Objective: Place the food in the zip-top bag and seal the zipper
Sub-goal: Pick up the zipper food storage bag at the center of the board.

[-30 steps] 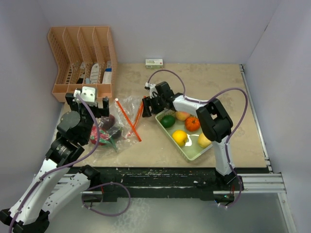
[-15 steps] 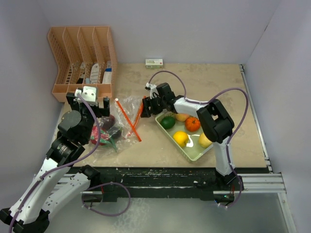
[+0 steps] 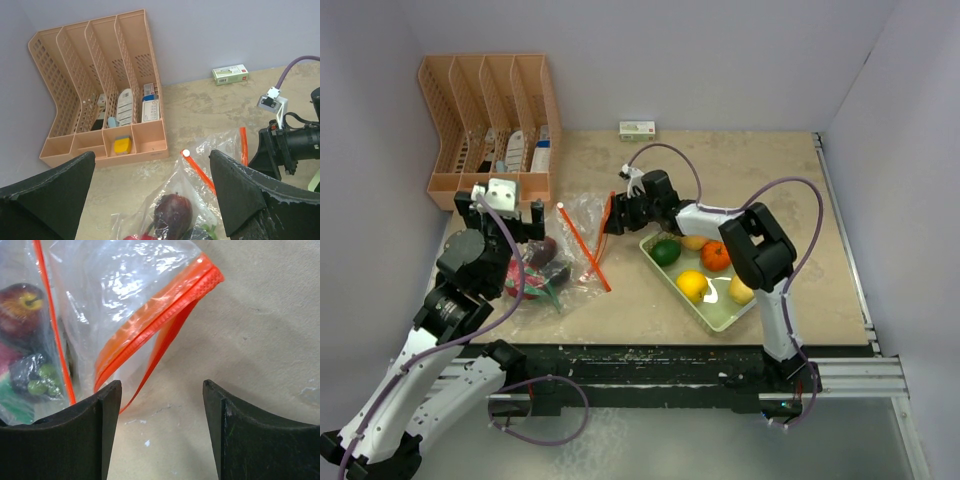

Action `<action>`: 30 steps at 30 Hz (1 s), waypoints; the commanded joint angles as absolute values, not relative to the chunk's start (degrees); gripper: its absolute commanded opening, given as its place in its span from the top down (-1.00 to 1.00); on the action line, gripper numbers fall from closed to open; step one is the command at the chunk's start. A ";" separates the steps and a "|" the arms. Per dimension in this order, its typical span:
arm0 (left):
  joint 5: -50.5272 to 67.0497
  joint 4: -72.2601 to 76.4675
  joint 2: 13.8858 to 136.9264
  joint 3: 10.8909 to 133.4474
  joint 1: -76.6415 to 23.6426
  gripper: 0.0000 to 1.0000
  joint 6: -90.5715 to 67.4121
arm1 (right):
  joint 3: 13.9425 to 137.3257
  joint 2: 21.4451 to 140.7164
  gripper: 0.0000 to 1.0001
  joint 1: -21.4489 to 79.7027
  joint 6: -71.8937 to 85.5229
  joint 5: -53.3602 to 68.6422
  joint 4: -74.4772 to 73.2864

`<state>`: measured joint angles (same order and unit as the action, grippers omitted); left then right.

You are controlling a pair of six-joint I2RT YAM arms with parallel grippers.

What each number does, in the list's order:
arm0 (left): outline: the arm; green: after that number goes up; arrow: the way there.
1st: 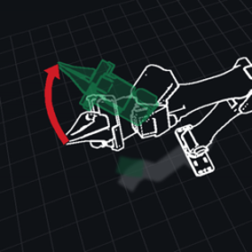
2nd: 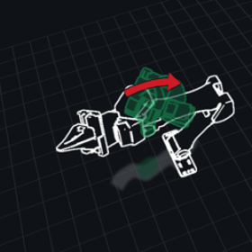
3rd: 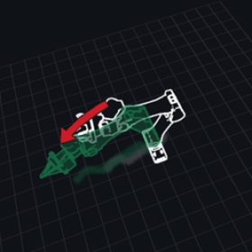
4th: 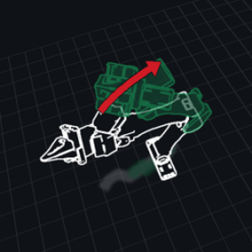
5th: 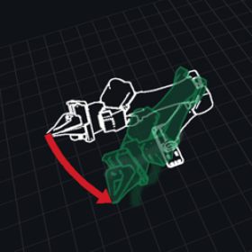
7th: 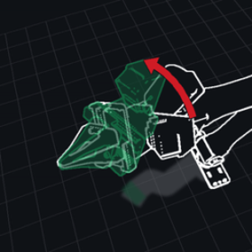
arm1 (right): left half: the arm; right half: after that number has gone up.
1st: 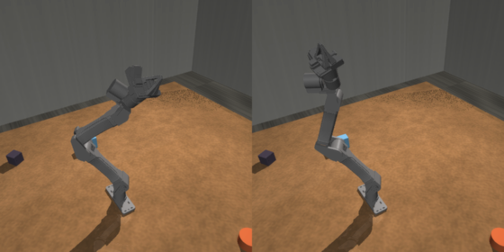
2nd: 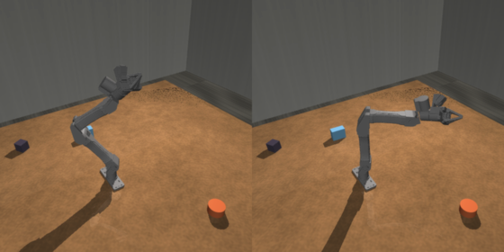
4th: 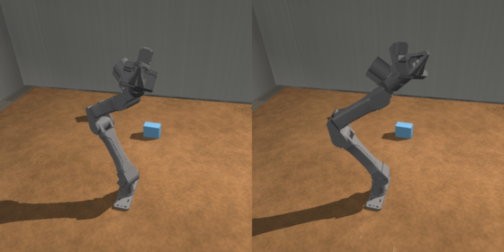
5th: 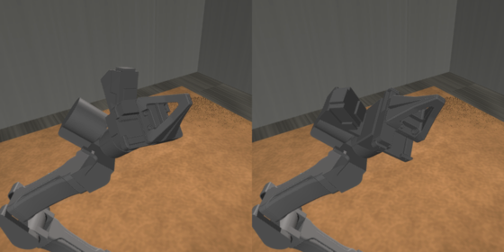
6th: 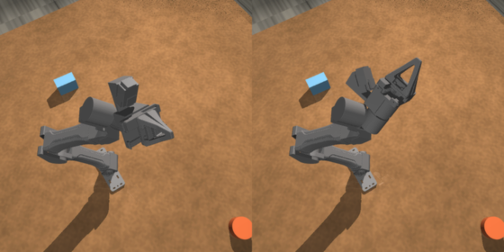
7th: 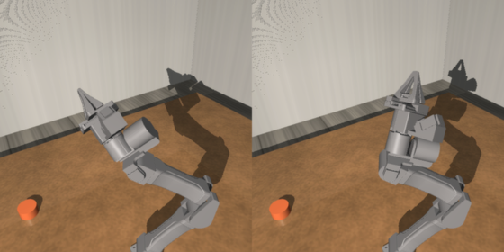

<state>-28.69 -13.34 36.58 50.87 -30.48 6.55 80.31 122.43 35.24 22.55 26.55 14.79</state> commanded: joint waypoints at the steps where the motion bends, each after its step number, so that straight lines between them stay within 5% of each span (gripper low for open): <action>1: -27.19 -11.78 36.07 51.32 -30.23 -0.99 5.32 | 81.55 124.28 -0.35 35.42 25.21 26.72 23.44; 13: -23.80 -11.78 36.64 51.08 -30.23 -0.99 4.21 | 76.30 124.35 -0.19 35.51 29.60 31.49 45.45; 20: -20.27 -12.32 36.69 51.30 -30.23 -0.99 3.78 | 75.15 123.94 0.62 35.72 32.31 33.38 47.99; 25: -15.87 -13.41 38.62 51.66 -30.23 -0.99 3.21 | 73.07 114.02 0.98 36.91 28.97 25.05 37.96; 30: -10.02 -12.84 45.19 51.92 -30.23 -0.99 1.46 | 78.93 104.90 1.00 41.95 20.87 5.44 14.93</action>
